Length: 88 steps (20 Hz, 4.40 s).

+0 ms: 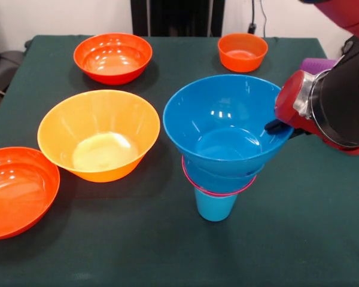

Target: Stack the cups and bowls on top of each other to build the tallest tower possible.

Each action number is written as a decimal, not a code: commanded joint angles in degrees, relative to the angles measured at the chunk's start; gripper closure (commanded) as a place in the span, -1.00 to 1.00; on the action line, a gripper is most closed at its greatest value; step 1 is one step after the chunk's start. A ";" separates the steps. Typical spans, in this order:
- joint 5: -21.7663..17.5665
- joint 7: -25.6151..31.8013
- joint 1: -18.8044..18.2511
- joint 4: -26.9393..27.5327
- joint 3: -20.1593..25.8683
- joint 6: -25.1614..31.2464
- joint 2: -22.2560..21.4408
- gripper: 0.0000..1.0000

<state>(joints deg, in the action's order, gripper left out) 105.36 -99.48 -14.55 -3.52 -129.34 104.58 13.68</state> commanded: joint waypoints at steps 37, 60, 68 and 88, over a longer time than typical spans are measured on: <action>8.16 8.30 -1.69 0.90 -5.44 0.76 4.98 -1.00; 0.63 12.57 -1.87 1.26 -0.95 3.20 0.52 -1.00; 4.43 10.41 -1.45 1.29 -2.91 4.66 0.23 -1.00; 9.22 13.79 -0.89 1.57 -13.34 21.89 -11.19 -1.00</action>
<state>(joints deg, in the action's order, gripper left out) 117.25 -98.31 -15.83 -5.07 -136.87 120.26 7.07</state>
